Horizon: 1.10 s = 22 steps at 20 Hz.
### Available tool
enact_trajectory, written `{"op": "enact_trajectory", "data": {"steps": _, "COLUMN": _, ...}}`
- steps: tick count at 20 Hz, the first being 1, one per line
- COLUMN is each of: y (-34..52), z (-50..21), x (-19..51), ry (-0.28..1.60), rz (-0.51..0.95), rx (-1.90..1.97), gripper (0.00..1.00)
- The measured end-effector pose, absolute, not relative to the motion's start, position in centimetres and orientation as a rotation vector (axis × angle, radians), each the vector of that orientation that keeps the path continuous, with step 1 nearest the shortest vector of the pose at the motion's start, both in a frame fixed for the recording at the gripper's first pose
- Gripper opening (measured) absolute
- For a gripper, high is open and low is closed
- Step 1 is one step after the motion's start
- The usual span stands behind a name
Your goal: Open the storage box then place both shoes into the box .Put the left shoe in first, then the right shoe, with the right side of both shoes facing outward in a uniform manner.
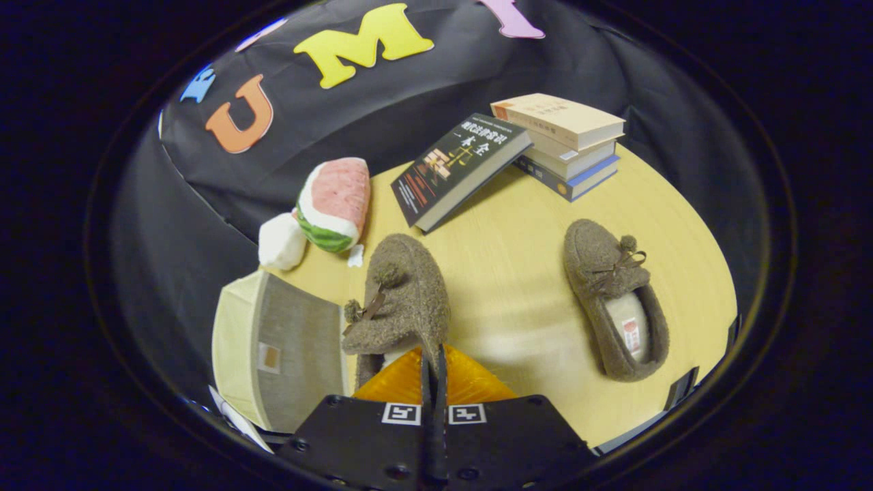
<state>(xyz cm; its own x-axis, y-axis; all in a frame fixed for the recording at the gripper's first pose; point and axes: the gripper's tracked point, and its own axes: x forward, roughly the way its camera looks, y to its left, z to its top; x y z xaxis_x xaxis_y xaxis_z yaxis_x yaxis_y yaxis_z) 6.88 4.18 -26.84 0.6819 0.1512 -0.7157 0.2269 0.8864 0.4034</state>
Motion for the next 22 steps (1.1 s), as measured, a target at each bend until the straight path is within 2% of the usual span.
{"op": "enact_trajectory", "data": {"steps": 6, "y": 10.9, "z": -16.2, "x": 6.4, "ry": 0.681, "rz": 0.011, "rx": 0.569, "gripper": 0.00}}
{"op": "enact_trajectory", "data": {"steps": 10, "y": 17.6, "z": -13.1, "x": 6.8, "ry": 0.626, "rz": 0.062, "rx": 0.601, "gripper": 0.00}}
{"op": "enact_trajectory", "data": {"steps": 17, "y": 28.9, "z": -16.6, "x": 7.1, "ry": 0.683, "rz": 0.096, "rx": 0.633, "gripper": 0.00}}
{"op": "enact_trajectory", "data": {"steps": 22, "y": 33.2, "z": -21.1, "x": 7.5, "ry": 0.740, "rz": 0.078, "rx": 0.588, "gripper": 0.00}}
